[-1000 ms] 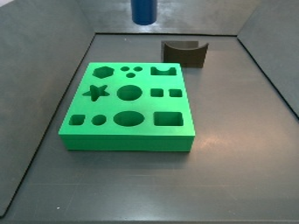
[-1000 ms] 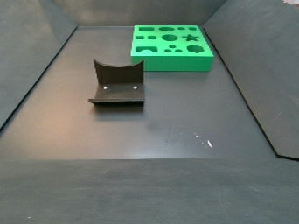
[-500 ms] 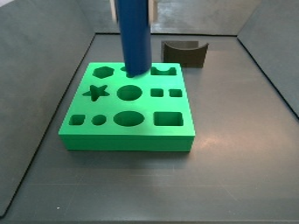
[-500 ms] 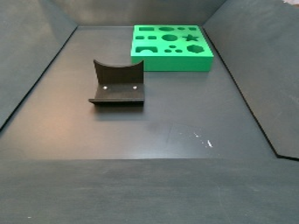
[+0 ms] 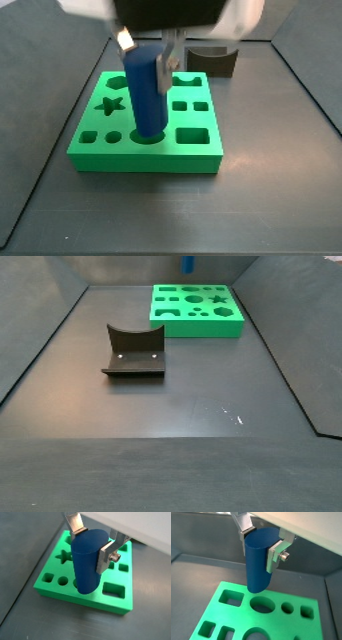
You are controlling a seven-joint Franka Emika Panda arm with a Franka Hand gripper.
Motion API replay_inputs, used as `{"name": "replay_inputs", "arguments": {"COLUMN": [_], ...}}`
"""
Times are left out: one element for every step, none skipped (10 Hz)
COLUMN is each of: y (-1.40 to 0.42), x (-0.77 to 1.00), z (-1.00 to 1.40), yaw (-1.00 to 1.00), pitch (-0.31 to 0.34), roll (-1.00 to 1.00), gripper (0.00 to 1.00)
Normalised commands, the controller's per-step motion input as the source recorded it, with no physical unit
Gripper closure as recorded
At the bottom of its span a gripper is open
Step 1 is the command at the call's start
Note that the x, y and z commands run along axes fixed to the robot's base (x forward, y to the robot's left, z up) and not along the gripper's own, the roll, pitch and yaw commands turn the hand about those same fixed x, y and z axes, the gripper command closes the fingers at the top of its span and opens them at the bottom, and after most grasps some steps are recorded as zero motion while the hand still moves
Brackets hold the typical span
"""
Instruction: Insert the oval object.
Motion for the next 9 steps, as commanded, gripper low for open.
{"name": "replay_inputs", "arguments": {"y": [0.00,0.00,0.21,0.29,0.21,0.14,0.00,0.00,0.00], "x": [0.00,0.00,0.12,0.23,0.14,0.06,-0.15,-0.08,-0.07], "z": [-0.42,-0.37,-0.13,-0.15,-0.15,-0.16,-0.29,-0.27,-0.26], "yaw": [-1.00,-1.00,-0.80,-0.71,-0.80,-0.86,-0.99,-1.00,-1.00], "pitch": [0.000,0.001,0.061,0.090,0.059,0.044,0.007,0.013,0.014], "roll": [0.06,0.07,0.05,0.06,0.07,0.08,0.09,0.10,0.11], "gripper": [1.00,1.00,1.00,1.00,1.00,1.00,1.00,1.00,1.00]}}
